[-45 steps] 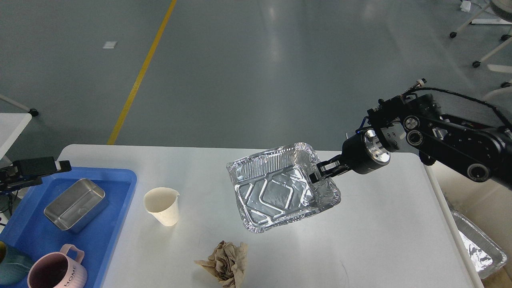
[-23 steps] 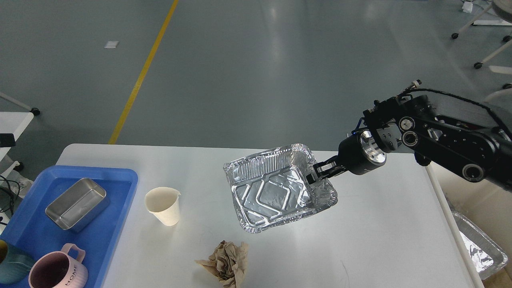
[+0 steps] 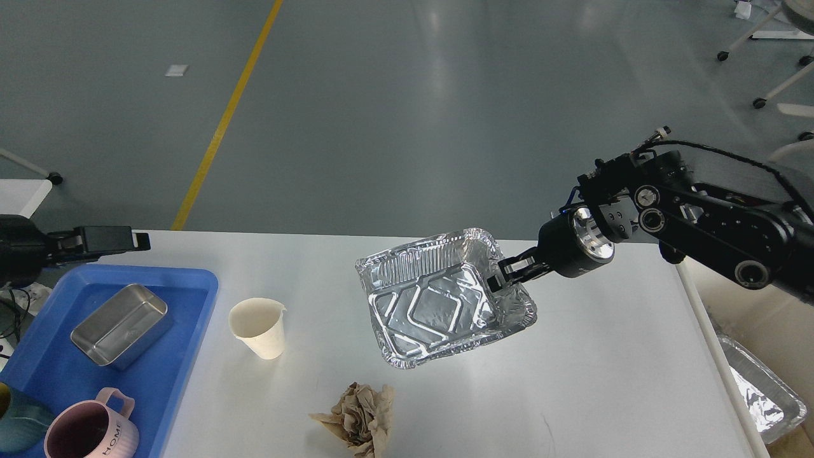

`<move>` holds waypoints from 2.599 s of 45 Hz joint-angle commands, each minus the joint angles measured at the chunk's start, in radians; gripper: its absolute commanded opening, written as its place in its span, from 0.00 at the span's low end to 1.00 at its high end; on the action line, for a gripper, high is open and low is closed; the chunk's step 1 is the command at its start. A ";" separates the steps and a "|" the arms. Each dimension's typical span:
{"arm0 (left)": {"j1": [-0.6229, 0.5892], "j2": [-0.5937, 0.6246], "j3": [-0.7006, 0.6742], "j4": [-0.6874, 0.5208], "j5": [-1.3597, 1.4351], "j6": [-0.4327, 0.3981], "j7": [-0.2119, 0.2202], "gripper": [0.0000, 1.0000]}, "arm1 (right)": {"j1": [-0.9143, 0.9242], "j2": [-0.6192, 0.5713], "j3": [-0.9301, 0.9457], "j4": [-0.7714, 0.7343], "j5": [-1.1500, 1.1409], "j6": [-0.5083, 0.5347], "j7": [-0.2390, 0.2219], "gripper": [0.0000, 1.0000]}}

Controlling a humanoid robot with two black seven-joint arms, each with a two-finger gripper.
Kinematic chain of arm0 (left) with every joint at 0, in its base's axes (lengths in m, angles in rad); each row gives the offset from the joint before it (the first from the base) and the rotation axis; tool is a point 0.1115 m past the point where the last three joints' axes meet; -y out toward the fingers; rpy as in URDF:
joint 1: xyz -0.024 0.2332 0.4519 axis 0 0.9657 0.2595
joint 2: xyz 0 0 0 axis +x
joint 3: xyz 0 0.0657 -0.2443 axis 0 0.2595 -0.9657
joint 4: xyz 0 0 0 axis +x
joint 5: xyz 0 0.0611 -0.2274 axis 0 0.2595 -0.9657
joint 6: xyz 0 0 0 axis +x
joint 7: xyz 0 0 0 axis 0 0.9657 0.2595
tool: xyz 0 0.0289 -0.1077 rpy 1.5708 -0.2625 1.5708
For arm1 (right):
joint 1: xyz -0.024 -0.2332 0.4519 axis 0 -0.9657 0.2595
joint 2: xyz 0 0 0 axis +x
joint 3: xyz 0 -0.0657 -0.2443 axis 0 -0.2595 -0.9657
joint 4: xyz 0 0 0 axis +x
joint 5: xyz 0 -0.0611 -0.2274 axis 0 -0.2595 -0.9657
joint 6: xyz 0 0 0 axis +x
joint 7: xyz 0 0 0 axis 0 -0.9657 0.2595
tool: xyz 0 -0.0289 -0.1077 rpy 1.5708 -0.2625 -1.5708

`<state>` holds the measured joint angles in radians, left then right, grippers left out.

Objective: Tidy desktop
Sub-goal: 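Reach the left gripper to the white paper cup and grasp it, then lift the paper cup with the left gripper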

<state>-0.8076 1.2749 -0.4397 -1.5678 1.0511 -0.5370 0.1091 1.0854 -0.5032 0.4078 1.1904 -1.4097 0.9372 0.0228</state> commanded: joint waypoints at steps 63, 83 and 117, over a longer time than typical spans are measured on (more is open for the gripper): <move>0.058 -0.562 0.200 0.362 0.135 0.035 0.164 0.00 | -0.027 -0.040 0.002 0.003 0.003 0.000 -0.001 0.00; 0.059 -0.447 0.058 0.310 0.116 -0.066 0.110 0.00 | -0.035 -0.041 0.002 0.001 0.003 -0.001 0.000 0.00; -0.128 -0.383 -0.514 0.206 -0.006 -0.423 -0.023 0.00 | -0.041 -0.049 0.002 0.001 0.005 0.000 0.000 0.00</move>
<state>-0.8811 0.9680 -0.9599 -1.3691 1.0438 -0.9604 0.0856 1.0448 -0.5455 0.4080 1.1918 -1.4069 0.9368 0.0231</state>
